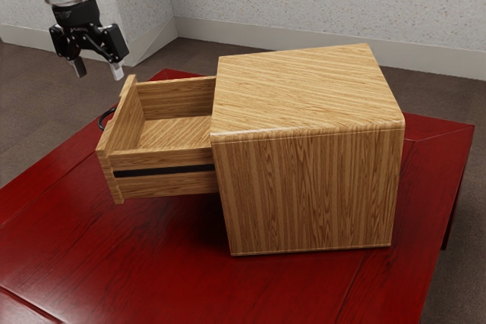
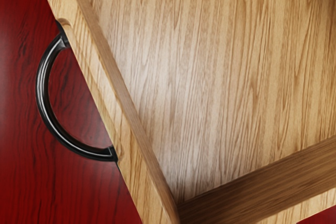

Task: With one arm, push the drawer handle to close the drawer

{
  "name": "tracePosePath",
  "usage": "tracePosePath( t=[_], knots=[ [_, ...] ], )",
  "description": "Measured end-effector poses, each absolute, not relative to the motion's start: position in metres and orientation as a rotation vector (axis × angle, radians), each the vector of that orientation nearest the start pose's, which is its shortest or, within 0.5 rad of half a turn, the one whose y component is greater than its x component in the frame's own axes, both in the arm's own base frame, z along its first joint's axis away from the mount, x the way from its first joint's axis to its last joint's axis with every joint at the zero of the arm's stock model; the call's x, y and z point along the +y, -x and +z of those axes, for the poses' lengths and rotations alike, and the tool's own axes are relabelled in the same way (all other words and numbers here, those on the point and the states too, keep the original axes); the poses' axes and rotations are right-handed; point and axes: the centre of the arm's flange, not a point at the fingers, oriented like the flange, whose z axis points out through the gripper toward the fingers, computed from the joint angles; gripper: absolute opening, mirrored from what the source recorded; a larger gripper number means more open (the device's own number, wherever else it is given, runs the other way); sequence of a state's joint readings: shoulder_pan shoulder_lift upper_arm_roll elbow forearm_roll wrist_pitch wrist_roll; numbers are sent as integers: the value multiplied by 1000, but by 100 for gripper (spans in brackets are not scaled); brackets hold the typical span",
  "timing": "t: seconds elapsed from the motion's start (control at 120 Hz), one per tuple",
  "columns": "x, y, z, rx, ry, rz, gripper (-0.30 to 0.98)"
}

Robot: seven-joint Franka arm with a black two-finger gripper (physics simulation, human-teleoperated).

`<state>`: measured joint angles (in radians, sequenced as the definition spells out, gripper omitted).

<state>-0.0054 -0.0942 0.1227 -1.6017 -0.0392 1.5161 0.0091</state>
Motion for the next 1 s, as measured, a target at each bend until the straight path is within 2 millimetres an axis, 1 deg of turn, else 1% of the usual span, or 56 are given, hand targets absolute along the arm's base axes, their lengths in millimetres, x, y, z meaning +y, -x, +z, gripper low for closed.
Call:
tracePosePath(
  t=[0.05,0.083,0.1,0.117,0.208,0.242,0.275,0.308,0.35,0.417,0.508,0.542,0.608,0.675,0.758,0.825,0.933,1.0],
  knots=[
    [60,-516,656,-167,3188,-19,69],
    [59,-511,655,-165,3190,-14,69],
    [59,-502,653,-162,3193,-10,69],
    [61,-487,651,-166,3198,-8,68],
    [96,-409,638,-249,3204,-18,69],
    [105,-381,633,-230,3210,-34,69],
    [113,-363,629,-157,3226,-57,68],
    [126,-357,621,-55,3255,-76,68],
    [136,-361,609,54,3258,-82,65],
    [135,-377,600,248,3195,-113,60],
    [150,-407,581,389,3079,-121,54],
    [156,-414,577,440,3040,-133,52],
    [173,-428,564,545,2993,-177,48],
    [180,-441,558,663,2919,-229,43],
    [170,-459,554,825,2805,-268,36],
    [161,-470,552,944,2721,-290,31],
    [156,-476,549,1097,2624,-312,22],
    [151,-477,542,1183,2586,-307,18]
  ],
)
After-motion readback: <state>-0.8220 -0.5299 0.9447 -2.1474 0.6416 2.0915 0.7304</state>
